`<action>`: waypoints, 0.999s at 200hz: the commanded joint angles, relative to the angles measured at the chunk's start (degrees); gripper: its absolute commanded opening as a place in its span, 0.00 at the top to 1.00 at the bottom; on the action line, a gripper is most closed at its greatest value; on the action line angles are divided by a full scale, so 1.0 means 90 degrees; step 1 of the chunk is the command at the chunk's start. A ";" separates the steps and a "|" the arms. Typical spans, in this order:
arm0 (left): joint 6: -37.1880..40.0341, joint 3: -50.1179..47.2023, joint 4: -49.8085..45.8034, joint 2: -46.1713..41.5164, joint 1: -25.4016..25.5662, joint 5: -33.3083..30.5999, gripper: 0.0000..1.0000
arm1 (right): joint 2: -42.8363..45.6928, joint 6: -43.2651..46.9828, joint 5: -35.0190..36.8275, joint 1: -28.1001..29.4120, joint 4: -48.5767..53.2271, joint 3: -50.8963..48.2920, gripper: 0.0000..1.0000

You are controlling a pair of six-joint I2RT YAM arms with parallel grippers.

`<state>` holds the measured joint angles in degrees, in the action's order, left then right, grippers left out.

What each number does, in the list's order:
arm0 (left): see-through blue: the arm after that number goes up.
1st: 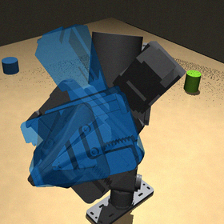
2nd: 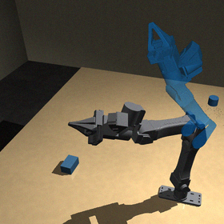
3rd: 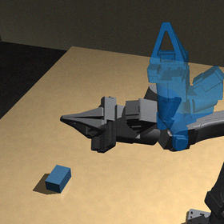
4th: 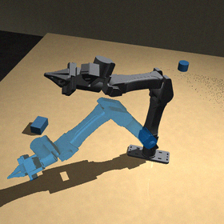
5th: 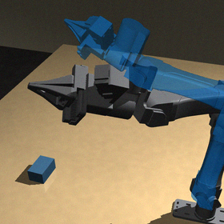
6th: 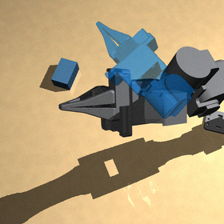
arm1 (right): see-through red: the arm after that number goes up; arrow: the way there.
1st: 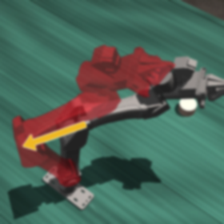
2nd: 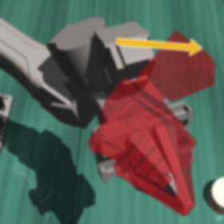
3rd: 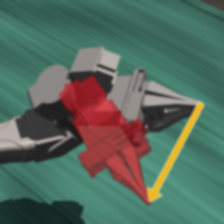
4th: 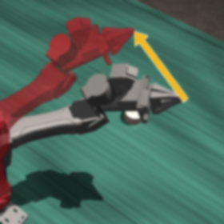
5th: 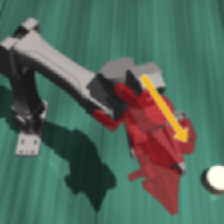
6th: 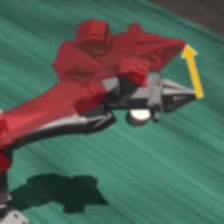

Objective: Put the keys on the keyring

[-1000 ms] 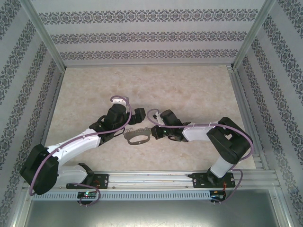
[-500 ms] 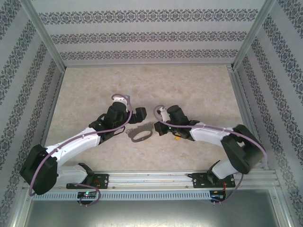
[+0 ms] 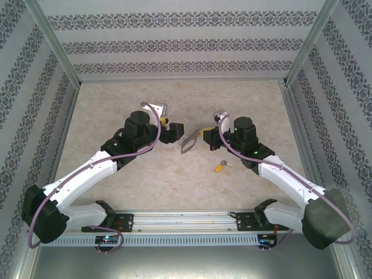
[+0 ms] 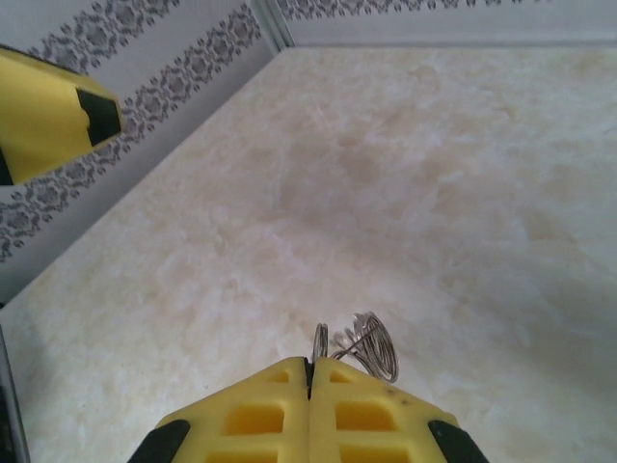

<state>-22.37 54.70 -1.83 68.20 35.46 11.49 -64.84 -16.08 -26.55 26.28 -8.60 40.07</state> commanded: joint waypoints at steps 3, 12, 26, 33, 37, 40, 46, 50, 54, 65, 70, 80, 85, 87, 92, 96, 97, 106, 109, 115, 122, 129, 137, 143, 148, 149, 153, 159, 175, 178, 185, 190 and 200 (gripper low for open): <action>0.0499 0.0341 -0.0190 0.0171 -0.0233 0.0823 0.27 | 0.0143 0.0069 -0.0767 -0.0152 -0.0216 0.0440 1.00; 0.0501 0.0384 -0.0115 0.0250 -0.0334 0.1134 0.30 | 0.0130 0.0067 -0.0985 -0.0190 -0.0260 0.0513 1.00; 0.0484 0.0421 0.0050 0.0357 -0.0452 0.1590 0.33 | 0.0112 0.0059 -0.1239 -0.0227 -0.0294 0.0607 1.00; 0.0464 0.0436 0.0113 0.0398 -0.0496 0.1758 0.34 | 0.0109 0.0043 -0.1300 -0.0241 -0.0316 0.0650 1.00; 0.0439 0.0447 0.0157 0.0413 -0.0514 0.1848 0.35 | 0.0100 0.0034 -0.1329 -0.0244 -0.0321 0.0663 1.00; 0.0434 0.0446 0.0196 0.0432 -0.0530 0.1928 0.35 | 0.0099 0.0034 -0.1357 -0.0238 -0.0329 0.0665 1.00; 0.0412 0.0437 0.0268 0.0450 -0.0554 0.2066 0.36 | 0.0087 0.0013 -0.1385 -0.0242 -0.0347 0.0690 1.00; 0.0407 0.0445 0.0303 0.0461 -0.0568 0.2132 0.37 | 0.0073 0.0002 -0.1417 -0.0244 -0.0347 0.0691 1.00; 0.0400 0.0448 0.0328 0.0474 -0.0570 0.2185 0.37 | 0.0075 -0.0014 -0.1434 -0.0242 -0.0344 0.0703 1.00; 0.0377 0.0475 0.0395 0.0525 -0.0598 0.2396 0.38 | 0.0050 -0.0020 -0.1491 -0.0239 -0.0355 0.0707 1.00; 0.0368 0.0493 0.0414 0.0556 -0.0604 0.2495 0.38 | 0.0051 -0.0030 -0.1510 -0.0239 -0.0365 0.0705 1.00; 0.0371 0.0540 0.0446 0.0623 -0.0619 0.2698 0.41 | 0.0010 -0.0040 -0.1556 -0.0243 -0.0346 0.0708 1.00; 0.0367 0.0560 0.0441 0.0656 -0.0632 0.2804 0.43 | -0.0010 -0.0035 -0.1603 -0.0245 -0.0347 0.0701 1.00; 0.0367 0.0562 0.0448 0.0664 -0.0635 0.2844 0.43 | -0.0026 -0.0029 -0.1616 -0.0245 -0.0347 0.0700 1.00; 0.0358 0.0573 0.0462 0.0680 -0.0642 0.2957 0.44 | -0.0042 -0.0035 -0.1647 -0.0244 -0.0363 0.0701 1.00; 0.0357 0.0580 0.0489 0.0707 -0.0644 0.3035 0.44 | -0.0056 -0.0032 -0.1664 -0.0242 -0.0363 0.0690 1.00; 0.0357 0.0581 0.0497 0.0710 -0.0642 0.3052 0.45 | -0.0063 -0.0031 -0.1667 -0.0243 -0.0363 0.0687 1.00; 0.0364 0.0562 0.0548 0.0733 -0.0654 0.3185 0.47 | -0.0076 -0.0027 -0.1690 -0.0238 -0.0372 0.0684 1.00; 0.0361 0.0555 0.0575 0.0740 -0.0661 0.3224 0.48 | -0.0088 -0.0030 -0.1698 -0.0244 -0.0372 0.0674 1.00; 0.0353 0.0518 0.0632 0.0763 -0.0682 0.3300 0.49 | -0.0095 -0.0030 -0.1715 -0.0242 -0.0368 0.0674 1.00; 0.0330 0.0481 0.0735 0.0788 -0.0711 0.3384 0.50 | -0.0100 -0.0030 -0.1745 -0.0244 -0.0372 0.0667 1.00; 0.0272 0.0436 0.0871 0.0832 -0.0739 0.3482 0.50 | -0.0105 -0.0030 -0.1800 -0.0243 -0.0363 0.0674 1.00; 0.0184 0.0391 0.1064 0.0866 -0.0780 0.3613 0.51 | -0.0120 -0.0021 -0.1857 -0.0244 -0.0336 0.0691 1.00; 0.0108 0.0364 0.1208 0.0913 -0.0803 0.3721 0.52 | -0.0130 -0.0020 -0.1912 -0.0242 -0.0329 0.0702 1.00; 0.0056 0.0358 0.1316 0.0950 -0.0821 0.3815 0.52 | -0.0142 -0.0029 -0.1945 -0.0242 -0.0319 0.0710 1.00; 0.0045 0.0358 0.1336 0.0963 -0.0828 0.3823 0.53 | -0.0141 -0.0030 -0.1949 -0.0243 -0.0321 0.0716 1.00; 0.0013 0.0358 0.1409 0.0997 -0.0839 0.3890 0.53 | -0.0148 -0.0029 -0.1996 -0.0252 -0.0315 0.0720 1.00; -0.0034 0.0367 0.1497 0.1057 -0.0842 0.3971 0.53 | -0.0173 -0.0035 -0.2033 -0.0251 -0.0317 0.0733 1.00; -0.0127 0.0450 0.1663 0.1210 -0.0852 0.4187 0.56 | -0.0240 -0.0069 -0.2118 -0.0254 -0.0320 0.0799 1.00; -0.0138 0.0462 0.1676 0.1236 -0.0848 0.4218 0.56 | -0.0246 -0.0081 -0.2127 -0.0248 -0.0322 0.0809 1.00; -0.0173 0.0499 0.1704 0.1299 -0.0846 0.4271 0.57 | -0.0264 -0.0089 -0.2129 -0.0253 -0.0316 0.0823 1.00; -0.0190 0.0523 0.1707 0.1337 -0.0849 0.4308 0.57 | -0.0268 -0.0088 -0.2124 -0.0257 -0.0314 0.0838 1.00; -0.0207 0.0534 0.1726 0.1402 -0.0848 0.4355 0.58 | -0.0275 -0.0107 -0.2104 -0.0254 -0.0324 0.0859 1.00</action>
<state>-22.50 58.02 9.13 79.40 28.38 46.48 -67.20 -16.34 -43.20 24.47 -9.54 45.28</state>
